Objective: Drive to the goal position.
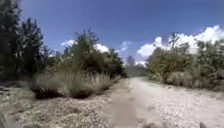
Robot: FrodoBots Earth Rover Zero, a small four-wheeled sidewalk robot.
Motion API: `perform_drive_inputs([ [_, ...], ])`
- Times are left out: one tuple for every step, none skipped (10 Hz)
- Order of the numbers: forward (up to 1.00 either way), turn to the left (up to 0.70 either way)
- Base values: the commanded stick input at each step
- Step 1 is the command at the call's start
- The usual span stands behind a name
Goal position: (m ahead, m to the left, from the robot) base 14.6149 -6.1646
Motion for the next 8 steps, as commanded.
perform_drive_inputs([
  [0.44,-0.20],
  [0.44,0.02],
  [0.44,0.02],
  [0.44,0.02],
  [0.44,0.02],
  [0.44,0.02],
  [0.44,0.02],
  [0.44,0.02],
])
